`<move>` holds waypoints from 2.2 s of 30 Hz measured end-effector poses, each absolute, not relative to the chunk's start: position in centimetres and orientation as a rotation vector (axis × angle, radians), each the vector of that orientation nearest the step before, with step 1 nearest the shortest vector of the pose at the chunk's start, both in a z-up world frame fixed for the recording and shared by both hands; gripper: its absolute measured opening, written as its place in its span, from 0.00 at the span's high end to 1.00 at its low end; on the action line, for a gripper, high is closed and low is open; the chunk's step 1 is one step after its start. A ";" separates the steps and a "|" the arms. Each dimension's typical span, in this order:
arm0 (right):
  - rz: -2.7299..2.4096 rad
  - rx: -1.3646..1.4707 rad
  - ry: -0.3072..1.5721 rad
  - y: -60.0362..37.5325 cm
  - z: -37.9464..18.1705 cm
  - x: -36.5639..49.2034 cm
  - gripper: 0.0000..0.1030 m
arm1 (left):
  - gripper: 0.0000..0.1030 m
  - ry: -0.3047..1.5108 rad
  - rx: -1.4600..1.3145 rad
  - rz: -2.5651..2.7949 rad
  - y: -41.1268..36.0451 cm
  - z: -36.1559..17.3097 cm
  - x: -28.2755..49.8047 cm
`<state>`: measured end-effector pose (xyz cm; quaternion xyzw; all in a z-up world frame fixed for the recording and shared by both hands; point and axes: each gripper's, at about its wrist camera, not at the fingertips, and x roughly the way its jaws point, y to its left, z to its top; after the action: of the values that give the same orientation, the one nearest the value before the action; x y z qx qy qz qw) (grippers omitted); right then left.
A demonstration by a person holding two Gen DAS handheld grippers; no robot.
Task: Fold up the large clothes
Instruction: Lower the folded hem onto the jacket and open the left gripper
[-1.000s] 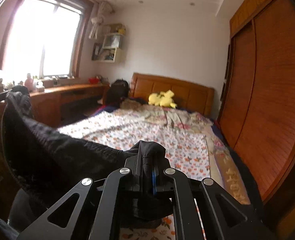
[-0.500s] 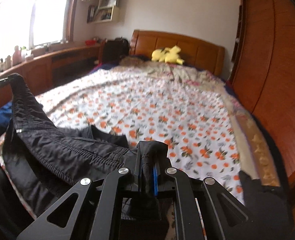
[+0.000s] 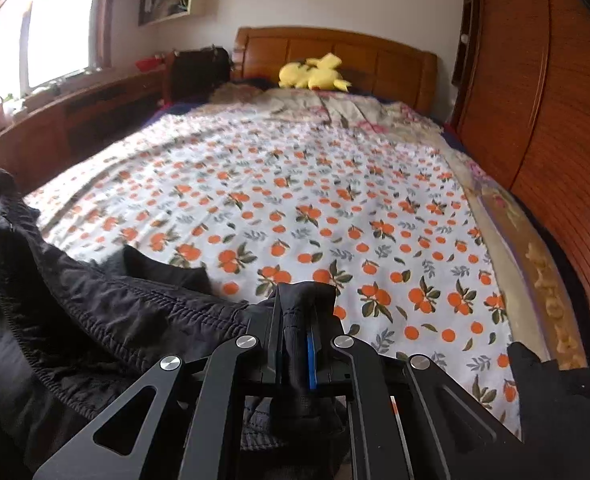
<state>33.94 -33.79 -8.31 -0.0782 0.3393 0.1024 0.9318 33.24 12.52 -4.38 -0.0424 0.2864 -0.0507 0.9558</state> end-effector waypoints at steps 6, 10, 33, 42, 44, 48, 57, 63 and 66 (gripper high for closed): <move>0.204 -0.094 0.747 -34.8 -11.3 35.4 0.83 | 0.87 0.630 -0.055 -0.101 12.2 -6.3 33.8; 0.235 -0.033 0.729 -35.2 -11.3 34.9 0.63 | 0.30 0.621 -0.014 -0.085 12.1 -7.3 32.3; 0.352 -0.195 0.731 -23.6 -10.1 32.6 0.38 | 0.17 0.545 -0.050 -0.251 7.5 -10.6 26.7; 0.350 -0.199 0.811 -19.4 -12.3 35.7 0.59 | 0.17 0.551 -0.052 -0.271 8.2 -12.1 26.1; 0.333 -0.207 0.830 -18.9 -12.7 36.6 0.63 | 0.17 0.552 -0.050 -0.276 8.2 -12.2 26.1; 0.297 -0.232 0.871 -18.2 -13.7 38.2 0.71 | 0.17 0.544 -0.028 -0.283 7.8 -12.2 25.9; 0.245 -0.253 0.920 -17.9 -15.1 40.2 0.71 | 0.17 0.537 -0.026 -0.298 7.7 -12.2 25.7; 0.246 -0.270 0.952 -17.5 -15.5 40.9 0.74 | 0.17 0.535 -0.026 -0.303 7.6 -12.1 25.6; 0.280 -0.278 0.917 -16.9 -15.2 40.7 0.91 | 0.17 0.538 -0.031 -0.302 7.7 -12.1 25.6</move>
<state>40.73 -16.90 -15.20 -0.1334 0.4396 0.1343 0.8780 25.57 7.68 -12.06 -0.0153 0.2648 -0.1485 0.9527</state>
